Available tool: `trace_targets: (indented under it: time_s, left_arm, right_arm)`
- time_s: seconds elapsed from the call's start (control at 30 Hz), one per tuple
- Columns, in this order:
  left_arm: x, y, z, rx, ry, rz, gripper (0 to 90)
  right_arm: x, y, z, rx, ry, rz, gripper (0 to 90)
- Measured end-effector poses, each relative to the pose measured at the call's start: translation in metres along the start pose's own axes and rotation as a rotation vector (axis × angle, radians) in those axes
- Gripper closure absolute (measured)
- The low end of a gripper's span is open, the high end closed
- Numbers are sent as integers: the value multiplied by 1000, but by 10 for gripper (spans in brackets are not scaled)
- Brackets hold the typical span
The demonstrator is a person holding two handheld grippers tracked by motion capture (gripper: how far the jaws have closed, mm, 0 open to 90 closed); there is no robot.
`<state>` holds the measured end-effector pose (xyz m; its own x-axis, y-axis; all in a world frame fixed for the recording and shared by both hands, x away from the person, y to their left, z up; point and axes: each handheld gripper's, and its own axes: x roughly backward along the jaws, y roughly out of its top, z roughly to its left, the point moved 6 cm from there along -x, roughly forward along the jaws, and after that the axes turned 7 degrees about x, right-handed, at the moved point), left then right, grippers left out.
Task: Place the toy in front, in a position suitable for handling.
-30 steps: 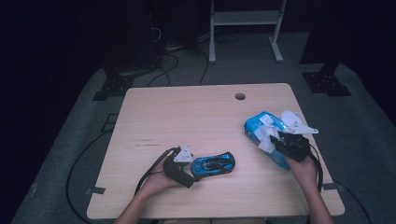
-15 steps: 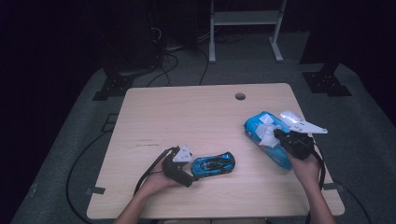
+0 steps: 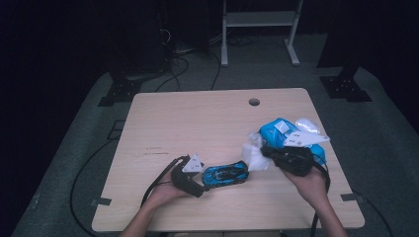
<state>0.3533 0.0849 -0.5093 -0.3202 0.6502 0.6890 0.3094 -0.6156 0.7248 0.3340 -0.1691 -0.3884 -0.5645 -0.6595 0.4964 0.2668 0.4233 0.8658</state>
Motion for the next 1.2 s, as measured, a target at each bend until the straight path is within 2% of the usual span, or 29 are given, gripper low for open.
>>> trace_targets:
  time_s: [0.03,0.07,0.1,0.13,0.17,0.23,0.3,0.33,0.37,0.4,0.5,0.53,0.57,0.6,0.63,0.67,0.7,0.8,0.83,0.87,0.93,1.03,1.07,1.1,1.13,1.2]
  left_arm:
    - [0,0,0,0,0,0,158]
    - [0,0,0,-1,-1,1,158]
    - [1,0,0,-1,0,-1,158]
    - [1,0,0,3,1,-4,158]
    - [1,0,0,3,1,-4,158]
    - [1,0,1,2,1,-5,157]
    - [1,1,0,2,2,-10,158]
    - [2,2,0,-2,3,-15,158]
    - [2,2,0,-2,3,-15,158]
    - [2,3,0,2,-7,-23,158]
    - [1,4,0,3,-8,-22,159]
    - [-1,3,0,3,-12,-18,159]
    - [-1,3,0,3,-12,-18,159]
    - [-2,3,-1,2,-15,-17,159]
    - [-2,3,-1,2,-15,-17,159]
    - [-2,3,-2,2,-17,-18,159]
    - [-2,4,-3,4,-19,-19,159]
    - [-4,4,-4,2,-25,-14,160]
    - [-4,4,-4,2,-25,-14,181]
    - [-5,3,-5,-8,-40,-15,212]
    - [-6,3,-6,-10,-41,-10,225]
    - [-7,3,-5,-6,-39,-4,226]
    - [-8,3,-4,2,-35,2,226]
    - [-8,3,-4,2,-35,2,225]
    - [-10,2,-4,8,-40,6,226]
    - [-13,2,-5,3,-34,12,226]
  right_arm:
    - [0,0,0,0,0,0,859]
    - [-4,1,8,13,36,21,859]
    - [-9,1,16,20,91,51,859]
    - [-17,0,29,33,159,116,857]
    - [-17,0,29,33,159,116,857]
    - [-27,-4,39,39,215,172,856]
    - [-31,-6,40,36,228,193,855]
    - [-38,-12,40,24,241,233,855]
    - [-38,-12,40,24,241,233,855]
    - [-46,-18,38,12,258,277,847]
    - [-53,-23,36,11,258,296,826]
    - [-58,-25,34,18,239,310,763]
    - [-58,-25,34,18,239,310,763]
    - [-64,-24,32,46,219,304,665]
    - [-64,-24,32,46,219,304,665]
    - [-67,-24,31,61,200,302,618]
    - [-74,-26,29,99,157,295,577]
    - [-85,-33,24,116,108,296,524]
    - [-85,-33,24,116,108,296,524]
    - [-92,-37,21,109,87,265,520]
    - [-95,-40,19,95,88,246,543]
    - [-99,-43,17,74,83,251,584]
    - [-102,-47,18,77,76,252,665]
    - [-102,-47,18,77,76,252,665]
    - [-103,-49,19,91,72,252,743]
    - [-102,-49,19,94,73,254,788]
